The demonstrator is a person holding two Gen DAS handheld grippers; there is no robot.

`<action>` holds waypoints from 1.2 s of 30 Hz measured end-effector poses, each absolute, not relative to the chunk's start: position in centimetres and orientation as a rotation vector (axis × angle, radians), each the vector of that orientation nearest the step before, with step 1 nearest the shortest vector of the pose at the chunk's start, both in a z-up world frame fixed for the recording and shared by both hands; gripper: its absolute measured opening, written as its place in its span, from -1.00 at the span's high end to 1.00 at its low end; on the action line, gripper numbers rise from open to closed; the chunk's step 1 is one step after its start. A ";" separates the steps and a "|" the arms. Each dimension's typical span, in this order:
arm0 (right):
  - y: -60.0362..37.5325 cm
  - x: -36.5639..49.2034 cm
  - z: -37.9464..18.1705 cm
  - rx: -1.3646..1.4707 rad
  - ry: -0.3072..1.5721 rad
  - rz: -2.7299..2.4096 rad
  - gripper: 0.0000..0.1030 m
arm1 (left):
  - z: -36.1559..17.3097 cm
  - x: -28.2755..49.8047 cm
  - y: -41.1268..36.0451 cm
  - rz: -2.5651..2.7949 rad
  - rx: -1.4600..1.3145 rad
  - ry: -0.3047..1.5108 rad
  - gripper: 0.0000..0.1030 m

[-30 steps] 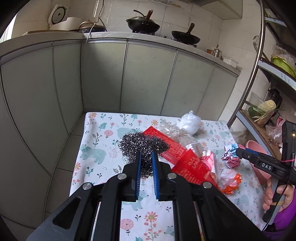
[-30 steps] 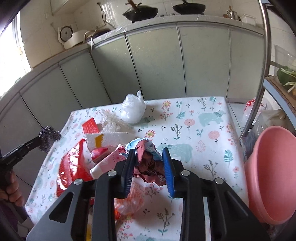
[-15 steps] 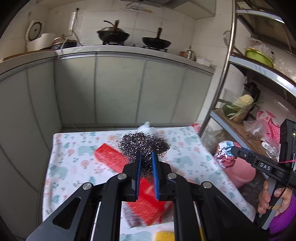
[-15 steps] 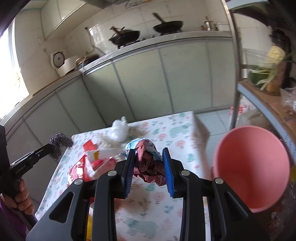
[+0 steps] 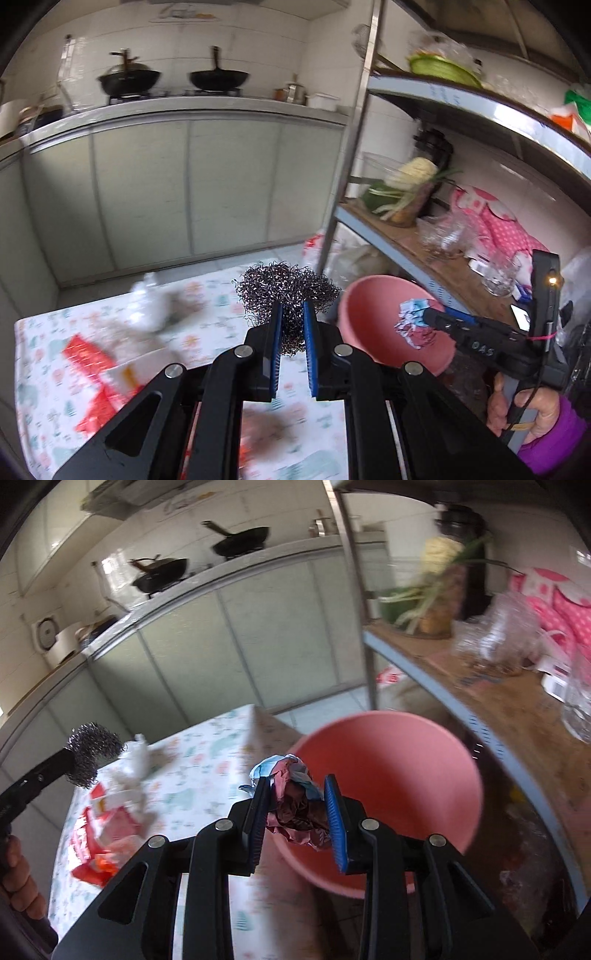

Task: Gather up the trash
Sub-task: 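Carry the steel wool and foil wrapper with both grippers over the pink bucket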

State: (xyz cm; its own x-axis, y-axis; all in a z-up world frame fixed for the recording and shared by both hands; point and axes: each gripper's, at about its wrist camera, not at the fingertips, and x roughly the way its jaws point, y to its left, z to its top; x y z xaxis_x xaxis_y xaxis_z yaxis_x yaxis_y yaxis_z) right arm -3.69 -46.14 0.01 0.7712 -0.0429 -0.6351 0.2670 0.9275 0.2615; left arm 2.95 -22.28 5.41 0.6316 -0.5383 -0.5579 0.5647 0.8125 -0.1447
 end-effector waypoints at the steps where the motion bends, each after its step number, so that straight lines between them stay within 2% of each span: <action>1: -46.8 -3.8 -0.2 0.353 0.675 -0.185 0.40 | 5.4 3.0 -23.1 -0.642 0.051 0.626 0.80; 11: -49.2 -3.6 -2.0 0.336 0.714 -0.249 0.40 | 2.9 4.1 -31.7 -0.744 0.125 0.695 0.79; 36: -50.2 -1.9 -3.9 0.324 0.764 -0.283 0.39 | -1.1 5.9 -36.6 -0.756 0.188 0.797 0.79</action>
